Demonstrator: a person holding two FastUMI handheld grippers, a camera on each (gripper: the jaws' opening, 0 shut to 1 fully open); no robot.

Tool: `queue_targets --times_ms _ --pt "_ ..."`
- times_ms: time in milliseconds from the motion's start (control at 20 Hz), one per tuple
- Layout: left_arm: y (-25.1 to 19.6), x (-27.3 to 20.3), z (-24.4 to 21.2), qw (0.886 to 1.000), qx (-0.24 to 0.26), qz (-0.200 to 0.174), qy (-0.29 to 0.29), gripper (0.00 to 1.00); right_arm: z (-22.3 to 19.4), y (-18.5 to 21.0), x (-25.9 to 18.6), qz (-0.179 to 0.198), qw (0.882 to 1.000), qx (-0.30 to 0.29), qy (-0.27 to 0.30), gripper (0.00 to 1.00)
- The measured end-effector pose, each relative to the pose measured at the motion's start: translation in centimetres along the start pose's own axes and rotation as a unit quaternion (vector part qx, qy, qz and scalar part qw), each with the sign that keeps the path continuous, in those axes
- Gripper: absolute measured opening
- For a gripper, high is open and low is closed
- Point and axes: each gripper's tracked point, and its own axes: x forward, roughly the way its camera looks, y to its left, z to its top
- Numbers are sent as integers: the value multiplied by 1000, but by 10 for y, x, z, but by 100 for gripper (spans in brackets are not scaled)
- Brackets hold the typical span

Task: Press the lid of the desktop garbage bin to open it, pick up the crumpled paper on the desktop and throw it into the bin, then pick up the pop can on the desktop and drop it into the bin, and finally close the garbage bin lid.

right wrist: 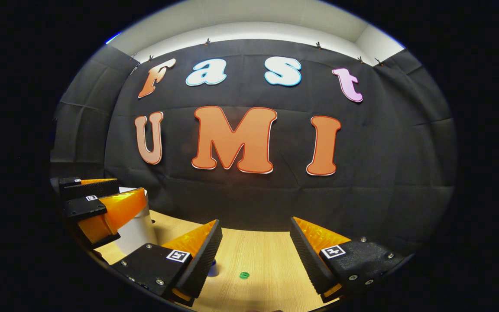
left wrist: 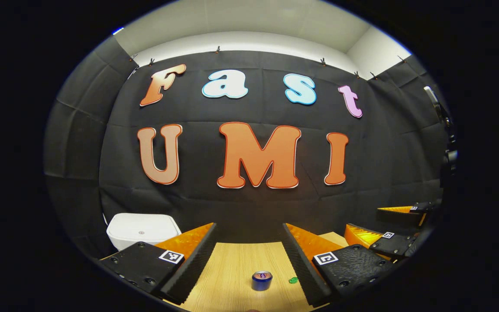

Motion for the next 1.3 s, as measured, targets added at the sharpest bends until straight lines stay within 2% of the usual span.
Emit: queue_targets --times_ms 400,600,850,1100,1150,1200,1300 --pt "15 2 20 1000 -7 13 -21 93 1 6 3 6 1000 -5 0 94" --pt "30 6 29 999 6 28 -29 93 0 6 5 6 1000 -4 2 94" --pt "68 10 36 997 17 69 -35 88 -3 11 9 10 1000 -3 5 94" --pt "110 15 39 994 26 103 -30 33 -4 18 13 16 1000 -3 6 94" --pt "125 19 41 993 25 114 -28 28 -4 20 14 17 1000 -3 7 94" --pt "139 22 41 991 25 127 -23 16 -5 20 15 17 1000 -4 7 94" --pt "166 30 38 989 17 145 -4 1 -5 21 17 18 1000 -4 8 94"
